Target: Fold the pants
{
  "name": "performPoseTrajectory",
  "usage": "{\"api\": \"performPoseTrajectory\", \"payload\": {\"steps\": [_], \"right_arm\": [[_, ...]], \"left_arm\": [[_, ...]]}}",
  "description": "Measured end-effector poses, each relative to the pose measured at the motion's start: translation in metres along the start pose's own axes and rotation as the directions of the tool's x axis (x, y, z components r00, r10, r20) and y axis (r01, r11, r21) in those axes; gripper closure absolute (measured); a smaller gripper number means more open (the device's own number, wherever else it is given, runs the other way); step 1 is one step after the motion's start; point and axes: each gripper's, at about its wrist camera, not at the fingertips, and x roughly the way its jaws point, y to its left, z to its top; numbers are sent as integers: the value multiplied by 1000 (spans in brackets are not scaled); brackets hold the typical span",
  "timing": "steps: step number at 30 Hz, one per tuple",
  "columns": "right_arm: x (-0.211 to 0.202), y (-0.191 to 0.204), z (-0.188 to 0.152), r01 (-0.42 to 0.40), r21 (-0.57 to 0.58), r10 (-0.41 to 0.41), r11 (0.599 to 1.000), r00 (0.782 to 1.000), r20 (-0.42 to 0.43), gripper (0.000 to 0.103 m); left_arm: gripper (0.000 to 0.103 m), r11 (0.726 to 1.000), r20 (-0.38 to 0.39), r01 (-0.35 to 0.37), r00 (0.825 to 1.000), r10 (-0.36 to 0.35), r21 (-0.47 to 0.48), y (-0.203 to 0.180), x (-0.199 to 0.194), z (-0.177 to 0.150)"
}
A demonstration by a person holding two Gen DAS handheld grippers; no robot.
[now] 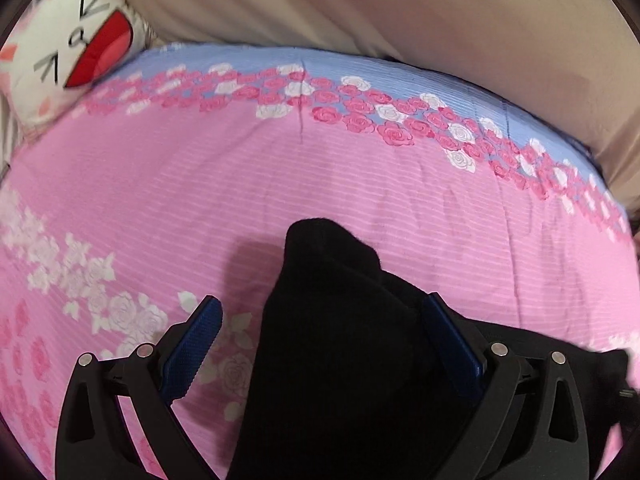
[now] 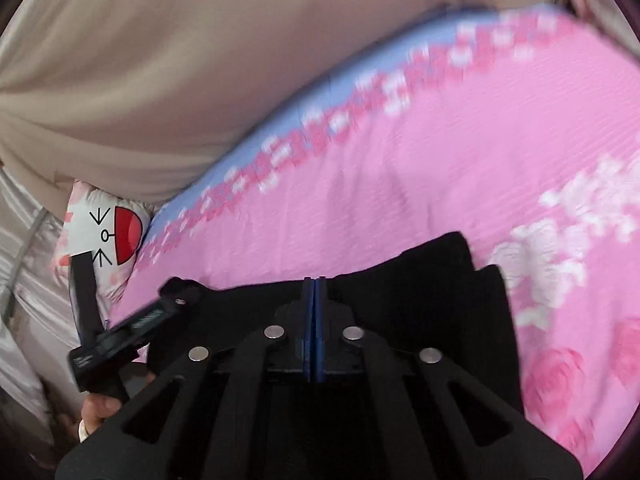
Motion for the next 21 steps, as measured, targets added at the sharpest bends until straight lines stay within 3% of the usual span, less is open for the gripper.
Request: {"api": "performPoseTrajectory", "payload": {"steps": [1, 3, 4, 5, 6, 7, 9, 12, 14, 15, 16, 19, 20, 21], "right_arm": [[-3, 5, -4, 81, -84, -80, 993, 997, 16, 96], [14, -15, -4, 153, -87, -157, 984, 987, -31, 95], [12, -31, -4, 93, -18, -93, 996, 995, -39, 96], [1, -42, -2, 90, 48, -89, 995, 996, -32, 99], [-10, -40, -1, 111, 44, -111, 993, 994, -9, 100], [-28, -31, -1, 151, 5, -151, 988, 988, 36, 93], [-48, -11, -6, 115, -66, -112, 991, 993, 47, 93], [-54, 5, -29, -7, -153, -1, 988, 998, -58, 91], [-44, -3, -47, 12, -188, -36, 982, 992, -124, 91], [-42, -15, -55, 39, -196, -64, 980, 990, -122, 97], [-45, -26, -57, 12, -173, -31, 985, 994, -104, 103], [-59, -51, -49, -24, -24, 21, 999, 996, -82, 103], [-67, -54, -46, 63, -50, -66, 997, 997, -51, 103], [-70, -55, -46, 133, -74, -136, 988, 990, -37, 94]], "left_arm": [[5, 1000, 8, -11, 1000, 11, 10, -3, -1, -1], [5, 1000, 17, -24, 1000, 24, 20, -4, -2, -2], [5, 1000, 17, -23, 1000, 22, 21, -4, -2, -2], [5, 999, 18, -28, 999, 28, 27, -5, -2, -2], [5, 999, 22, -35, 999, 34, 31, -6, -2, -2], [5, 999, 27, -43, 999, 42, 33, -7, -3, -2], [5, 998, 36, -55, 998, 54, 39, -8, -4, -3], [5, 995, 48, -79, 996, 76, 53, -12, -4, -4], [5, 994, 55, -91, 995, 87, 59, -13, -5, -5], [5, 994, 57, -93, 994, 90, 61, -13, -5, -6], [5, 994, 55, -91, 995, 88, 60, -13, -5, -6], [5, 994, 53, -94, 995, 91, 63, -13, -5, -6], [5, 994, 51, -93, 995, 90, 63, -13, -5, -5], [5, 994, 43, -82, 996, 80, 65, -12, -5, -5]]}}
